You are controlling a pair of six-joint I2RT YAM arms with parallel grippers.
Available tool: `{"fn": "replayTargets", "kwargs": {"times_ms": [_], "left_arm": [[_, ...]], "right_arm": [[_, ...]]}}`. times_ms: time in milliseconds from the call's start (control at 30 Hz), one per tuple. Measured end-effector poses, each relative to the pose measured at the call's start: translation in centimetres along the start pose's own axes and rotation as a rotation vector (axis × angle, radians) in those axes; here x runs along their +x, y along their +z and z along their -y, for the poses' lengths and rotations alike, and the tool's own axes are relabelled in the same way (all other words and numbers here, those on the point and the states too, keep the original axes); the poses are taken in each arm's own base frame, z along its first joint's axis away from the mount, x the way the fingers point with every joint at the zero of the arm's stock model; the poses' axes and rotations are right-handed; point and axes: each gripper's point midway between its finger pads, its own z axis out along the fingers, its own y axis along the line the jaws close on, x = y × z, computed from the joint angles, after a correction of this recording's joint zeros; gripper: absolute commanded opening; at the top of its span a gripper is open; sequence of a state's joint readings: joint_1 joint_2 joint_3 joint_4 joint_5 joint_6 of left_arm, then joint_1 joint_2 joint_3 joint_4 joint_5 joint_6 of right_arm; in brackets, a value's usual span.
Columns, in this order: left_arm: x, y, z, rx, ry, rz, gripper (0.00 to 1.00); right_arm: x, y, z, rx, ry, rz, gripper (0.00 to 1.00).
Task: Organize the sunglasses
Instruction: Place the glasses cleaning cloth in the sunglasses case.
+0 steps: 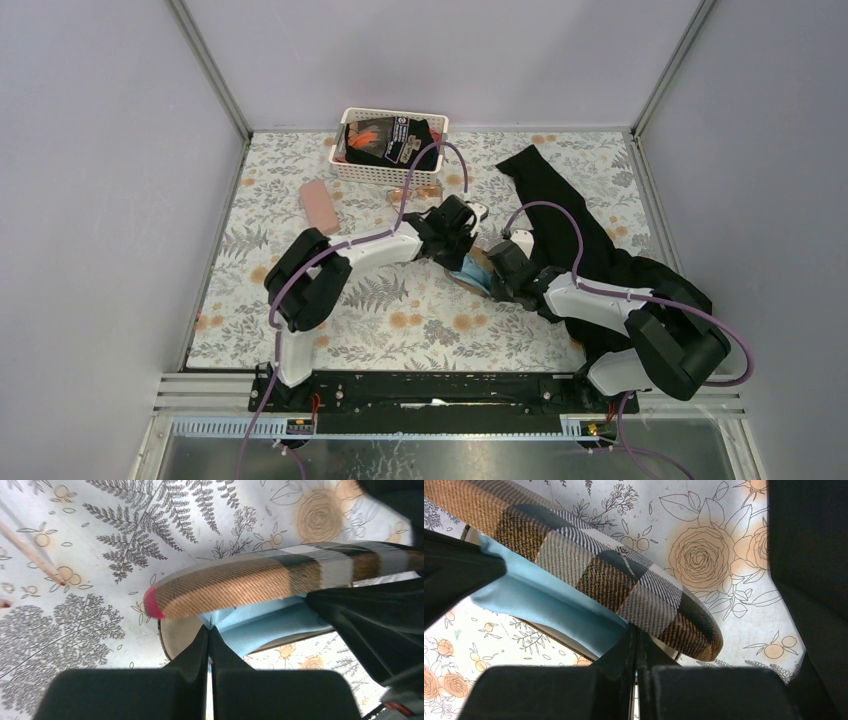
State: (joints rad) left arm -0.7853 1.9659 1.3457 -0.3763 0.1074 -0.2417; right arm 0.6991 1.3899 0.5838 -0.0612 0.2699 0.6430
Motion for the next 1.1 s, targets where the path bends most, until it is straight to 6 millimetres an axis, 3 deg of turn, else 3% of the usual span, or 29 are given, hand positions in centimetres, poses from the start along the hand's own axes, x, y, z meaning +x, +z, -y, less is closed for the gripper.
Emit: {"fn": "replayTargets", "kwargs": {"times_ms": [200,567,967,1100], "left_arm": [[-1.5,-1.8,0.5,0.004,0.024,0.068,0.00],[0.2,-0.1,-0.4,-0.019,0.023,0.021,0.00],[-0.1,0.1,-0.7,-0.045,0.009,0.016,0.29],[-0.1,0.0,-0.6,-0.039,-0.001,0.015,0.31]], "right_arm": [[-0.3,0.0,-0.2,-0.008,0.010,0.010,0.00],[-0.2,0.0,-0.2,-0.007,0.010,0.009,0.00],[0.4,-0.6,0.7,0.005,0.012,0.008,0.00],[0.4,-0.6,0.7,0.005,0.011,0.008,0.00]]}}
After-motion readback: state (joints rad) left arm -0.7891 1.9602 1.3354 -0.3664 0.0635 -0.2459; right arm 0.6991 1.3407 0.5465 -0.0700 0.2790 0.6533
